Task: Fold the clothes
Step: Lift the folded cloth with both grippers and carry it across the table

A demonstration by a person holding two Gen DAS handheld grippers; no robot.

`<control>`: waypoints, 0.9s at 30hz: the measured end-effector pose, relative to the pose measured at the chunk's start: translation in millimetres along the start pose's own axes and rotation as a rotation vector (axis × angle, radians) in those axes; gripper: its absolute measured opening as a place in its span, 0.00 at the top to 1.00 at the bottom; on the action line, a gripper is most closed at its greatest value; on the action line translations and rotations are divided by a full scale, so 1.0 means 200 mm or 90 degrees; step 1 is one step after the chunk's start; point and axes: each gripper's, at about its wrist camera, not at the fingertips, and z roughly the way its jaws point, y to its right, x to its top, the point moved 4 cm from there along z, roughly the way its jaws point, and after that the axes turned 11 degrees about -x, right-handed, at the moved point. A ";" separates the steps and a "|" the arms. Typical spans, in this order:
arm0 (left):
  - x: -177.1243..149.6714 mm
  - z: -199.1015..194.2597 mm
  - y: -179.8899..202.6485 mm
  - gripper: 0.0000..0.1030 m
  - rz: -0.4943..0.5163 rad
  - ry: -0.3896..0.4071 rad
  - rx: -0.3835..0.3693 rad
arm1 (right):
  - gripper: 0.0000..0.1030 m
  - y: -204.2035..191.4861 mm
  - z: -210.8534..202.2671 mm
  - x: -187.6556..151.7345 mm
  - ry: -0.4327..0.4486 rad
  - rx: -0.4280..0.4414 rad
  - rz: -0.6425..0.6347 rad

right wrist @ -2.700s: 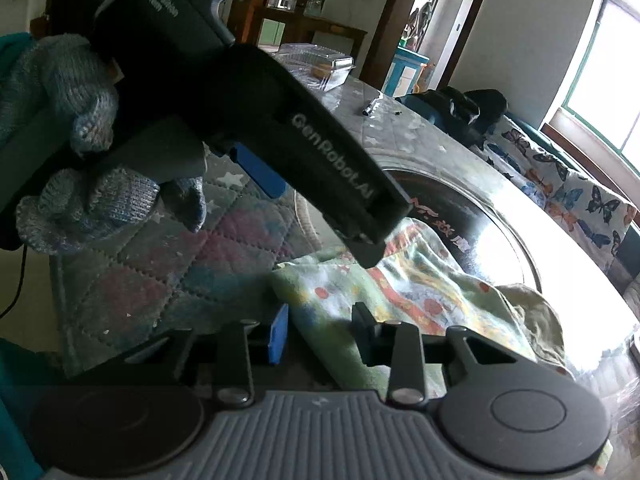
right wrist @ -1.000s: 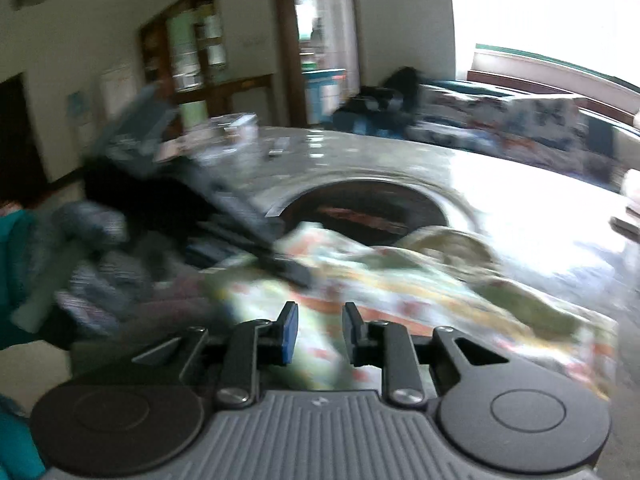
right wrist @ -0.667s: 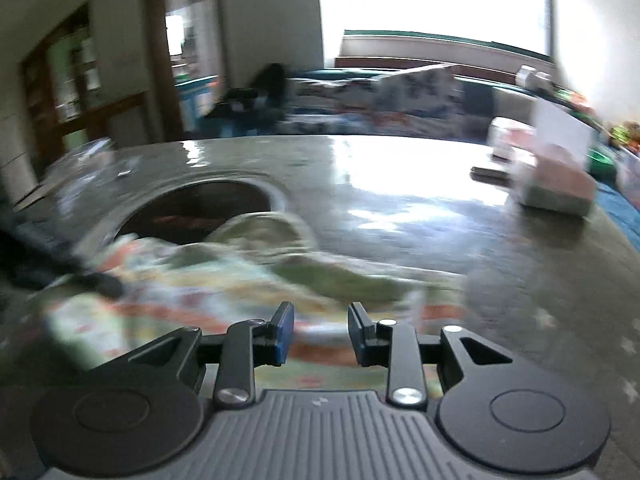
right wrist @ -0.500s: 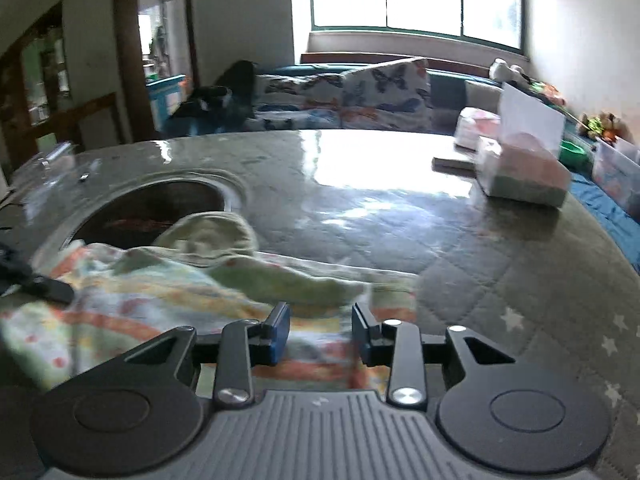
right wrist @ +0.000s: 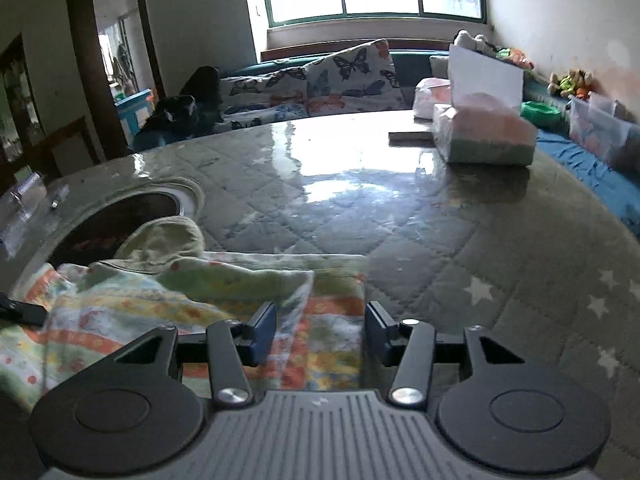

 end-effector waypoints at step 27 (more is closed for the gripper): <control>0.09 0.18 0.43 0.91 0.148 -0.010 -0.037 | 0.93 0.12 -0.23 0.16 0.094 -0.036 0.033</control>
